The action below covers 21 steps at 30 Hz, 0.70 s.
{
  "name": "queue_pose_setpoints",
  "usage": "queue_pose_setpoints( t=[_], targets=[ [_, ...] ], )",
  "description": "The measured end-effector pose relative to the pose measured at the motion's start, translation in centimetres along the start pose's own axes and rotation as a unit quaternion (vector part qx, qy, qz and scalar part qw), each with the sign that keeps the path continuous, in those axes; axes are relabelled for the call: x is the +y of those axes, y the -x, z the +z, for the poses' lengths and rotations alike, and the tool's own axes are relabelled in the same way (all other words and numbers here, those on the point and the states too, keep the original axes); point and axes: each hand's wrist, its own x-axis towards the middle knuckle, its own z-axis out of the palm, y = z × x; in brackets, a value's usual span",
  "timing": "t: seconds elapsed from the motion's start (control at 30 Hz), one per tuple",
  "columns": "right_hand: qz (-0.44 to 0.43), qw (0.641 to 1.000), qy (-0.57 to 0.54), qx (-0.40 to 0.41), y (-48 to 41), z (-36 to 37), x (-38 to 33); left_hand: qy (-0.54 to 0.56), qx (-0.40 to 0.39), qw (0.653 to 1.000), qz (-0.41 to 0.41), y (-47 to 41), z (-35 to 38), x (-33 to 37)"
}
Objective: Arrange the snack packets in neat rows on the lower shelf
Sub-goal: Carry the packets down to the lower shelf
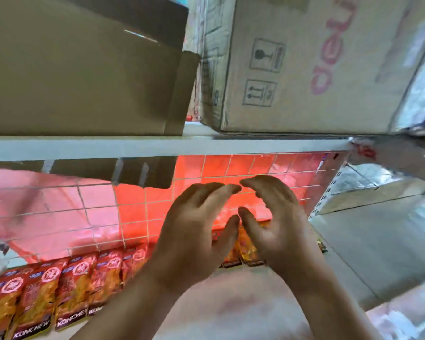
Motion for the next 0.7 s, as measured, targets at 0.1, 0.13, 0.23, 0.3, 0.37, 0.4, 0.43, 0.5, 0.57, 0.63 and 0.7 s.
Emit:
queue_pose_setpoints(
  t=[0.1,0.13,0.23,0.3,0.37,0.4,0.43,0.5,0.57,0.63,0.7],
  targets=[
    [0.004,0.998,0.024,0.059,-0.4,-5.1,1.2,0.046,0.0,0.998,0.032,-3.1,2.4,3.0],
    [0.005,0.996,0.036,0.076,-0.5,-6.9,1.5,0.061,-0.006,0.997,0.041,-4.1,3.2,4.1],
    [0.014,0.99,0.081,0.112,-0.5,-12.0,2.7,0.1,-0.037,0.993,0.05,-6.7,5.6,7.4],
    [0.028,0.986,0.11,0.123,-0.3,-15.5,3.9,0.116,-0.065,0.99,0.047,-8.3,7.4,9.5],
    [0.047,0.983,0.125,0.127,0.1,-18.7,5.5,0.121,-0.092,0.987,0.05,-9.7,9.4,11.6],
    [0.056,0.982,0.132,0.125,0.3,-20.1,6.3,0.125,-0.104,0.985,0.05,-10.2,10.1,12.5],
    [0.065,0.98,0.14,0.123,0.5,-21.6,7.3,0.129,-0.115,0.984,0.052,-10.9,11.1,13.6],
    [0.081,0.98,0.141,0.118,1.0,-24.6,9.4,0.138,-0.136,0.98,0.054,-12.2,13.3,15.4],
    [0.093,0.979,0.148,0.108,1.2,-27.3,11.7,0.154,-0.152,0.975,0.054,-13.6,15.5,17.0],
    [0.105,0.976,0.163,0.098,1.2,-30.4,14.7,0.171,-0.161,0.971,0.048,-15.3,18.3,18.7],
    [0.12,0.975,0.166,0.083,1.0,-33.4,18.6,0.183,-0.172,0.967,0.034,-17.2,21.5,20.5]
  ],
)
